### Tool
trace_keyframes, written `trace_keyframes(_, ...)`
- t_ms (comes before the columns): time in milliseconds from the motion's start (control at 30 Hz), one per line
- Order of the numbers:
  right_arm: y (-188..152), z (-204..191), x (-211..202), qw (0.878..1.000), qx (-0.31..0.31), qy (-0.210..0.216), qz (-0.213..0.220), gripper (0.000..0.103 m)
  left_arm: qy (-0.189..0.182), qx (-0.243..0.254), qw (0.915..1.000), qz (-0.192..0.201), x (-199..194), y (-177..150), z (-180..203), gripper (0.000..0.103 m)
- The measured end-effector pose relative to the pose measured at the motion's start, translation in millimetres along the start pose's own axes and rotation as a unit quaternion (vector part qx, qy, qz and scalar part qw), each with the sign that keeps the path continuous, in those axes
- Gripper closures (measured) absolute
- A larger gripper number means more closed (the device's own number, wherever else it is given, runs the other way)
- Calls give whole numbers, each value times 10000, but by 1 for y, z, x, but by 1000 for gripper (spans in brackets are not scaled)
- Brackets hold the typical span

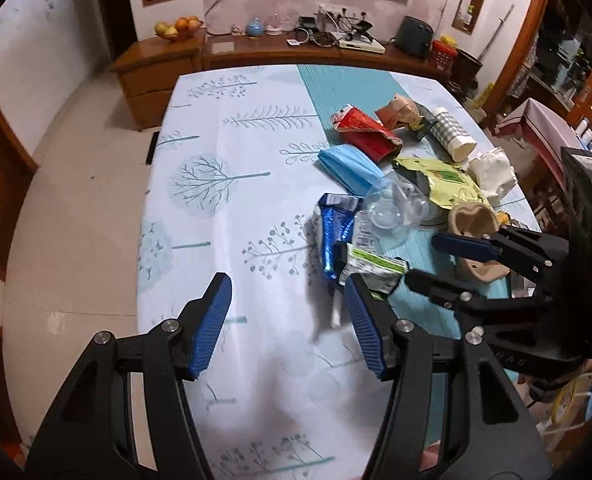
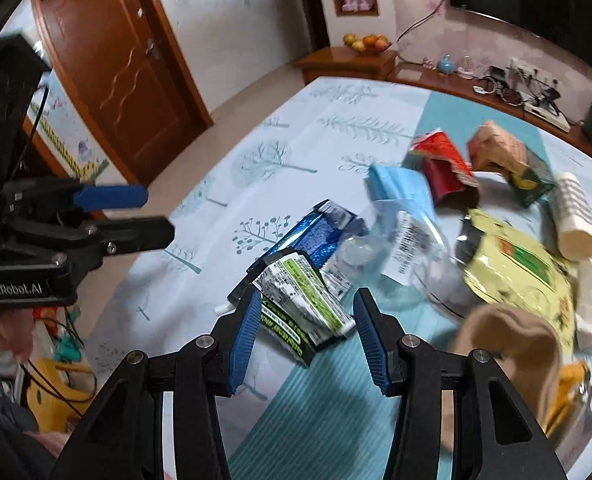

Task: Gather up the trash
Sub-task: 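Grasp the green-and-white packet with the right tool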

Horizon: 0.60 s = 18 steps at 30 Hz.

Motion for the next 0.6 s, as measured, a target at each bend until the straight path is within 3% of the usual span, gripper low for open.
trace_keyframes(167, 1, -3, 38, 9988, -276, -38, -402, 54, -245, 188, 9993, -233, 20, 2, -4, 47)
trace_keyframes(333, 0, 3, 62, 9978, -50, 202, -637, 55, -525, 79, 9971, -538, 37, 4, -13, 47)
trace_keyframes(500, -2, 2, 65, 9960, 121, 392, -791, 81, -624, 86, 9959, -653, 48, 9, -17, 47)
trace_keyframes(600, -5, -1, 60, 9962, 160, 408, -753, 85, -726, 79, 9947, -728, 55, 13, -18, 47)
Point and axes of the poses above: each gripper's, at about its wrist camera, not at the fingertips, and x roughly the way its jaws point, z to its right, y to its top, the point moved 2 cm from there along x, roughly the way its jaws point, and after that the axes turned 4 degrees about z, right-handed, at the moved point
